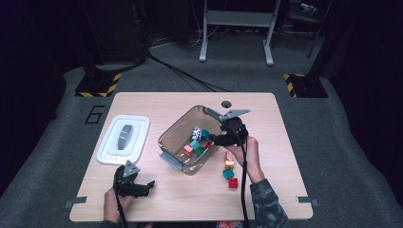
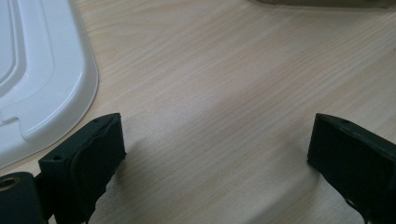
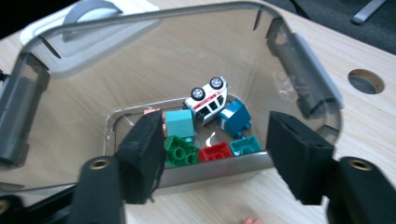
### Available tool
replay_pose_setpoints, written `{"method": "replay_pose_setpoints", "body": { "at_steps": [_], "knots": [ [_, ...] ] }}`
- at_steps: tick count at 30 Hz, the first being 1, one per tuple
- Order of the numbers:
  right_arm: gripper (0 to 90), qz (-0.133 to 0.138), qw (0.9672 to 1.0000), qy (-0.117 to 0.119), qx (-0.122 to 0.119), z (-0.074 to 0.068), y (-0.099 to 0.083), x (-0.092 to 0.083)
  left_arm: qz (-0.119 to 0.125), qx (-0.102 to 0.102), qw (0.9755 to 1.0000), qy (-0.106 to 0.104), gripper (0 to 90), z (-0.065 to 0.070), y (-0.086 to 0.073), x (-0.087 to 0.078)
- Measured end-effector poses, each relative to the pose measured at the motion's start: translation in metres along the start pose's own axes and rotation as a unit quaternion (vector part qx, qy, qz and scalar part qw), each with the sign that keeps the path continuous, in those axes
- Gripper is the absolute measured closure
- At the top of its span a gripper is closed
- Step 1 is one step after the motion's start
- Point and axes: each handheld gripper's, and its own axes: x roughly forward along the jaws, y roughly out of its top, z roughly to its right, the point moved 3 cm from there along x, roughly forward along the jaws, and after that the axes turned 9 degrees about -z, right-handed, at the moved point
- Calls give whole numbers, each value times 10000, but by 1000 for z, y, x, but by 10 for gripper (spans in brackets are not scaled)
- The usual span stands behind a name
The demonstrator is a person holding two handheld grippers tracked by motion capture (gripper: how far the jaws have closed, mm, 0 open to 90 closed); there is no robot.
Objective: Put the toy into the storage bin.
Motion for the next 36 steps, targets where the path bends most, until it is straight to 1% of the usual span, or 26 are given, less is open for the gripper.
{"method": "replay_pose_setpoints", "body": {
  "at_steps": [4, 10, 11, 14, 17, 21, 22, 24, 25, 26, 28, 30, 31, 32, 36],
  "knots": [
    [292, 151, 9999, -24, 40, 3, -4, -11, 0, -2, 10000, -2, 39, 0, 0, 0],
    [209, 255, 9996, -63, 86, 7, -16, -24, -4, -9, 10000, -7, 38, 0, 0, 0],
    [195, 262, 9995, -79, 131, 8, -19, -26, -3, -7, 10000, -6, 38, 0, 0, 0],
    [169, 293, 9993, -158, 167, 11, -28, -29, -1, -5, 10000, -4, 38, 0, 0, 0],
    [152, 242, 9992, -209, 256, 15, -39, -29, -3, -6, 10000, -4, 38, 0, 0, 0],
    [144, 128, 9987, -220, 432, 21, -57, -25, -1, -2, 10000, -1, 38, 0, 0, 0],
    [142, 122, 9987, -226, 439, 22, -61, -23, -2, -1, 10000, -3, 38, 0, 0, 0],
    [134, 62, 9983, -193, 542, 23, -69, -19, 0, 0, 10000, 0, 38, 0, 0, 0],
    [125, 36, 9983, -190, 551, 24, -73, -16, -1, -3, 10000, -1, 38, 0, 0, 0],
    [113, -9, 9980, -167, 608, 23, -77, -13, -1, -1, 10000, -1, 38, 0, 0, 0],
    [97, -122, 9979, -178, 614, 22, -85, -7, 1, 4, 10000, 5, 38, 0, 0, 0],
    [80, -244, 9973, -158, 671, 19, -94, -1, 1, 26, 10000, 15, 38, 0, 0, 0],
    [71, -278, 9975, -158, 632, 19, -99, 2, 1, 24, 10000, 15, 38, 0, 0, 0],
    [59, -309, 9973, -130, 646, 17, -103, 4, 0, 27, 10000, 16, 38, 0, 0, 0],
    [35, -465, 9963, -42, 722, 14, -120, 10, 4, 6, 10000, 4, 38, 0, 0, 0]
  ]
}}
